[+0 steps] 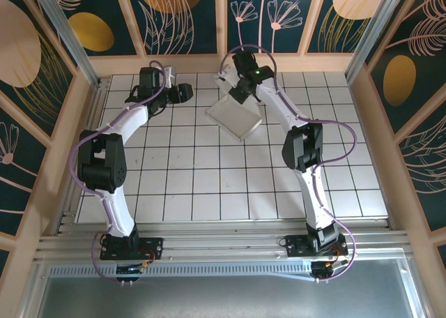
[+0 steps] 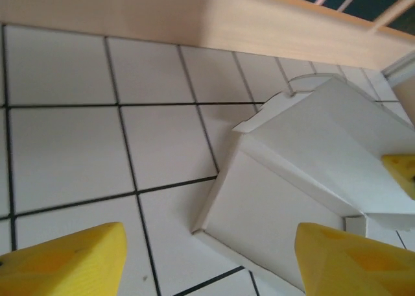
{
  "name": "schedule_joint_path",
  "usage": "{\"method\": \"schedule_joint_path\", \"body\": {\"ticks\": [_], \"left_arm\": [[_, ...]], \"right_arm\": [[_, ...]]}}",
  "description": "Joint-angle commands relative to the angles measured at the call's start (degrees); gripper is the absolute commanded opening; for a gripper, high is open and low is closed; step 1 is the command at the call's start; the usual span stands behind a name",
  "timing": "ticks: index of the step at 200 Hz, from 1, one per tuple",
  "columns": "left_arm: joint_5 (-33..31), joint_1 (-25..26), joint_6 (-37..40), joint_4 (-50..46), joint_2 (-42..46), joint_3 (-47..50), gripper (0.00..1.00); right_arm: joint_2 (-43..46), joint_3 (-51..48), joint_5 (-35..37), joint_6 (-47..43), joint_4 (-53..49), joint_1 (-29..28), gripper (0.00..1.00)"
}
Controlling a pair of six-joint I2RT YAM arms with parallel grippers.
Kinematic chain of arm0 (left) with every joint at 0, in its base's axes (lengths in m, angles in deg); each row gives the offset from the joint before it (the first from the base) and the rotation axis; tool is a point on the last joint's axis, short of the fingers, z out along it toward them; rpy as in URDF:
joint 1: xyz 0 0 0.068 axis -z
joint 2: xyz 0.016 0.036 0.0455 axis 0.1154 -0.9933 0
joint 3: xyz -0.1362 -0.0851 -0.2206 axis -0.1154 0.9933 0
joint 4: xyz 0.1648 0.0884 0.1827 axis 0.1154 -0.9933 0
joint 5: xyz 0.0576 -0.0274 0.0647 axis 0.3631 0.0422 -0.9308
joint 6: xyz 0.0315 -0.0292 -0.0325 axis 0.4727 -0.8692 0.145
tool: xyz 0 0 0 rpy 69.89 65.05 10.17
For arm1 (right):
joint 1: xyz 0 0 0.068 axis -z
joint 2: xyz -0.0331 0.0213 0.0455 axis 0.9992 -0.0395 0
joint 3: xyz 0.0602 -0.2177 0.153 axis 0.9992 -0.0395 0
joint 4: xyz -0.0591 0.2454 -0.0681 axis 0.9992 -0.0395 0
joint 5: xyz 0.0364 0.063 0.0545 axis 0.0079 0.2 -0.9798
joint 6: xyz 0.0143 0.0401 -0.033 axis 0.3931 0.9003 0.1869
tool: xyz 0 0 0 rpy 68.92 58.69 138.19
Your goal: Fold the paper box
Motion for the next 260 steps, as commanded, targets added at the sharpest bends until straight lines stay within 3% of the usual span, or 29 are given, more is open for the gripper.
{"method": "schedule_joint_path", "body": {"ticks": [1, 20, 41, 64, 116, 156, 211, 225, 246, 260], "left_arm": [[12.8, -0.2, 11.5, 0.6, -3.6, -3.2, 0.71], [26.1, -0.1, 28.5, 0.1, -4.4, -2.0, 0.74], [21.6, -0.1, 40.2, 12.2, -1.4, 6.8, 0.69], [22.0, -0.1, 48.7, 12.4, -4.1, 3.8, 0.68], [24.2, 0.1, 42.8, 17.2, -17.2, -10.6, 0.74], [27.3, 1.3, 47.8, 6.9, -23.8, -20.1, 0.73], [19.7, 3.7, 46.7, 8.7, -29.2, -24.9, 0.71], [18.5, 4.0, 44.0, 10.8, -30.2, -25.7, 0.67], [18.2, 4.2, 40.9, 12.3, -30.5, -25.8, 0.5], [17.5, 4.5, 40.3, 11.2, -30.1, -25.5, 0.45]], "right_arm": [[4.1, -2.9, -0.2, -8.1, -0.7, -0.6, 0.0], [4.3, -3.9, -2.0, -10.4, -1.2, -0.3, 0.0], [4.7, -3.8, -5.0, -10.9, -1.3, 0.2, 0.0], [5.0, -3.9, -7.2, -11.1, -1.5, 1.0, 0.0], [5.0, -4.2, -9.0, -11.9, -1.8, 1.6, 0.0], [4.8, -4.0, -9.8, -12.0, -1.3, 1.6, 0.0], [4.0, -3.5, -10.7, -12.0, -1.3, 1.7, 0.0], [3.9, -3.5, -10.7, -12.1, -1.3, 1.7, 0.0], [3.8, -3.6, -10.5, -12.2, -1.2, 1.7, 0.0], [3.7, -3.6, -10.3, -12.3, -1.1, 1.7, 0.0]]}}
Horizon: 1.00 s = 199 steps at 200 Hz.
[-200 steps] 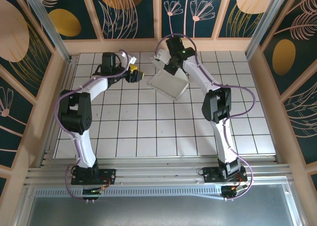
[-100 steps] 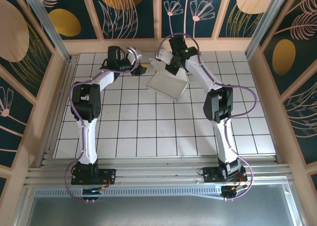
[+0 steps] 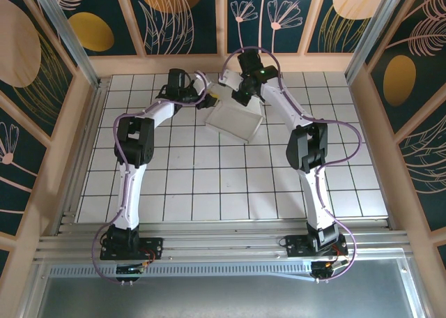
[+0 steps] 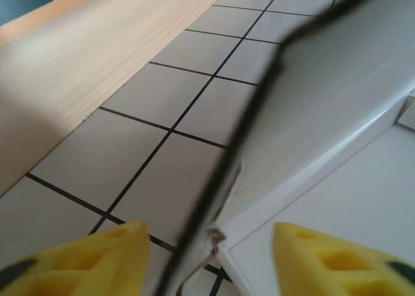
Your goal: Fold the paper box
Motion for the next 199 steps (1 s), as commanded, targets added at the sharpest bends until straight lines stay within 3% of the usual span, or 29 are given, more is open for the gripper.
{"method": "schedule_joint_path", "body": {"ticks": [1, 53, 74, 105, 156, 199], "left_arm": [[-0.5, 0.1, -1.9, 1.8, -0.4, -1.5, 0.45], [-5.1, 0.4, -5.5, -3.5, 1.2, -0.2, 0.4], [-4.2, 0.8, -7.1, -4.6, 1.2, -0.7, 0.25], [-3.8, 1.4, -11.4, -6.2, 1.0, -2.2, 0.12], [-1.4, 2.5, -18.3, -6.9, 1.3, -2.9, 0.11], [1.3, 2.7, -27.9, -6.3, 0.8, -4.9, 0.02]], "right_arm": [[1.4, -0.2, -0.5, -1.2, -1.3, 0.2, 0.0], [1.6, -0.7, 2.0, -0.9, -0.4, 0.0, 0.0], [1.4, -0.7, 2.7, -0.9, 0.2, -0.5, 0.0], [1.4, -0.8, 3.4, -0.2, 0.4, -0.9, 0.0], [1.6, -1.5, 3.8, 0.7, 0.9, -1.2, 0.0], [1.6, -2.2, 3.6, 1.3, 1.6, -1.4, 0.0]]}}
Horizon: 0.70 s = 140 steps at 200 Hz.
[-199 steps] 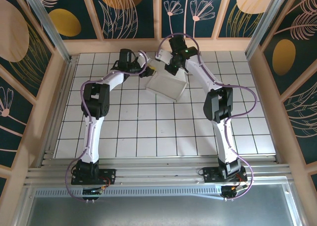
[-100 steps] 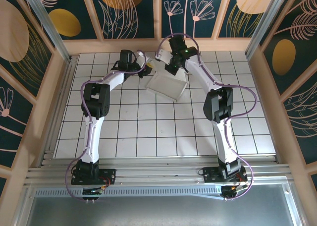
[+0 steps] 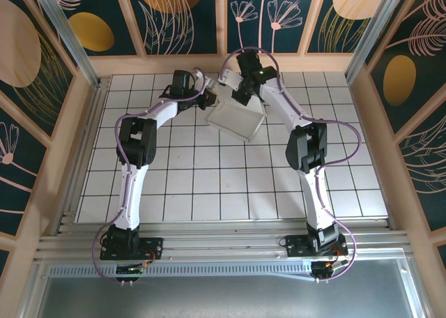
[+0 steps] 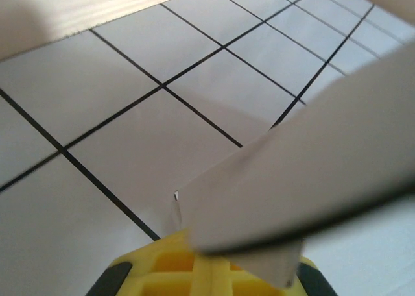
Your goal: Fold the paper box
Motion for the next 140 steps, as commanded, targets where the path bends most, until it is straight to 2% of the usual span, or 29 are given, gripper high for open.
{"method": "schedule_joint_path", "body": {"ticks": [1, 47, 109, 140], "left_arm": [[5.5, 0.9, -8.1, 0.5, 0.8, -3.6, 0.02], [9.3, 1.5, -16.6, 0.1, -0.8, -7.4, 0.01], [5.0, 2.1, -12.4, -4.4, -1.4, -3.2, 0.01], [3.9, 2.2, -10.2, -6.8, -1.9, -2.7, 0.04]], "right_arm": [[1.5, -1.5, 0.2, 0.8, 0.1, -0.9, 0.0], [1.5, -2.0, -0.2, 1.1, 0.7, -1.0, 0.0], [1.8, -3.1, 0.7, 1.2, 1.2, -1.0, 0.0], [2.7, -5.8, 2.1, 0.6, 3.4, -1.2, 0.0]]}}
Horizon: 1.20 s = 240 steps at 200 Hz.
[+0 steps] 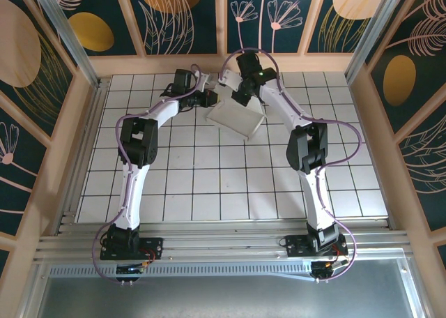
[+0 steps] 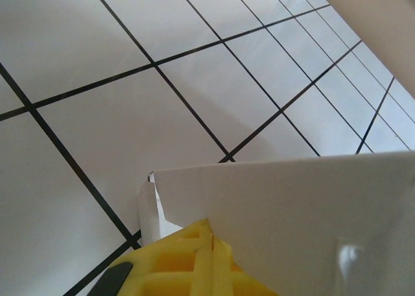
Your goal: Fold the paper box
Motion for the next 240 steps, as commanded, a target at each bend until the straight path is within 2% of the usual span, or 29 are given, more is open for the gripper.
{"method": "schedule_joint_path", "body": {"ticks": [1, 32, 53, 99, 114, 132, 176, 195, 209, 240], "left_arm": [[2.7, 1.7, 2.4, -2.3, -0.7, 0.5, 0.04], [-2.0, 1.7, 5.4, -5.2, -0.1, 1.4, 0.08], [-5.1, 1.7, 5.9, -5.2, 0.7, 2.5, 0.16], [-6.3, 1.8, 5.2, 0.5, 5.4, 9.5, 0.23], [-6.7, 1.7, 4.8, 3.0, 8.3, 13.3, 0.25], [-6.6, 1.7, 3.8, 6.9, 13.2, 19.6, 0.33], [-8.3, 1.6, 4.6, 14.7, 28.5, 37.3, 0.34], [-10.2, 1.6, 8.2, 17.5, 34.6, 43.4, 0.34], [-9.9, 1.7, 13.7, 20.6, 38.4, 46.8, 0.36], [-0.5, 1.7, 32.0, 35.9, 41.7, 54.1, 0.5]], "right_arm": [[1.7, -3.0, 1.4, -0.4, 1.3, -1.0, 0.0], [2.8, -6.0, 2.3, -1.0, 3.7, -1.2, 0.0], [4.6, -9.7, 3.0, -2.1, 6.3, -1.7, 0.0], [8.4, -15.5, 4.6, -3.7, 10.2, -1.9, 0.0], [8.9, -15.8, 4.9, -4.3, 10.5, -2.0, 0.0], [9.4, -15.7, 5.4, -5.2, 11.0, -2.1, 0.0], [10.1, -16.2, 5.4, -8.3, 10.9, -2.2, 0.0], [10.6, -17.6, 4.9, -9.2, 11.5, -2.2, 0.0], [11.0, -18.9, 4.7, -9.7, 12.4, -2.2, 0.0], [11.9, -21.2, 3.8, -10.8, 13.7, -2.3, 0.0]]}}
